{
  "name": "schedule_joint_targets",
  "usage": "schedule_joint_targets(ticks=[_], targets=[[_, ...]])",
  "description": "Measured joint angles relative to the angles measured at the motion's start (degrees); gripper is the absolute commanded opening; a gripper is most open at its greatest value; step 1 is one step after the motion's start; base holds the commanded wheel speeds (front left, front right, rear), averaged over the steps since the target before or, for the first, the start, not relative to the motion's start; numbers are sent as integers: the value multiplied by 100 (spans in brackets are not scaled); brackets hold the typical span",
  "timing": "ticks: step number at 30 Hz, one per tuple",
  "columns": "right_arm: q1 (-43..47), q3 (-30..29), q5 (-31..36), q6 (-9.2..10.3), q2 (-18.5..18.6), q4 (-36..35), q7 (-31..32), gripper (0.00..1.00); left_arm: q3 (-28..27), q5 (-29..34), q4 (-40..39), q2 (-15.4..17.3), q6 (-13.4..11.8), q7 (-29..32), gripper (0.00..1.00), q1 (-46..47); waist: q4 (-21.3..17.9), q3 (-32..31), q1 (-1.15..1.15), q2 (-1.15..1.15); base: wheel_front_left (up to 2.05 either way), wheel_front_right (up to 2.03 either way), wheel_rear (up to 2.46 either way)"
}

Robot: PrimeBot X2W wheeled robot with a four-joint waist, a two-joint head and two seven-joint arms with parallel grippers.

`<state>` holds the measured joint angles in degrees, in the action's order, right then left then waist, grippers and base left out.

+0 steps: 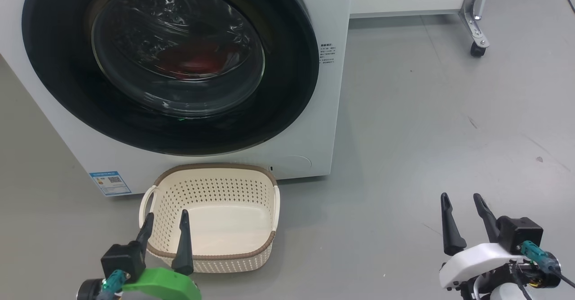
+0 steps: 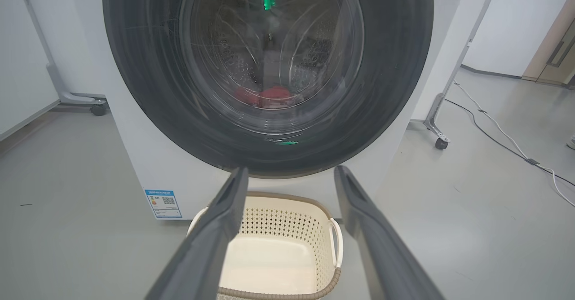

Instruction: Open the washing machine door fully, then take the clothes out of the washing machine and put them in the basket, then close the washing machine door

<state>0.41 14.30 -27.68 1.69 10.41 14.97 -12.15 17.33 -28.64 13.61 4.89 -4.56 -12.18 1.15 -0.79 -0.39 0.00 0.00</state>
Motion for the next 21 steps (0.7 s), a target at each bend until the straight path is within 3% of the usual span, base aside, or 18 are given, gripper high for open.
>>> schedule_joint_targets(ticks=[11,21], targets=[[0,126,668,62,7,-66,-189,100,179,669,85,-3,-120,-210,100,1,10,-15,0,0,0,0,0],[1,51,667,99,-10,-66,-203,100,154,655,185,-36,-138,-210,100,1,14,-19,0,0,0,0,0]])
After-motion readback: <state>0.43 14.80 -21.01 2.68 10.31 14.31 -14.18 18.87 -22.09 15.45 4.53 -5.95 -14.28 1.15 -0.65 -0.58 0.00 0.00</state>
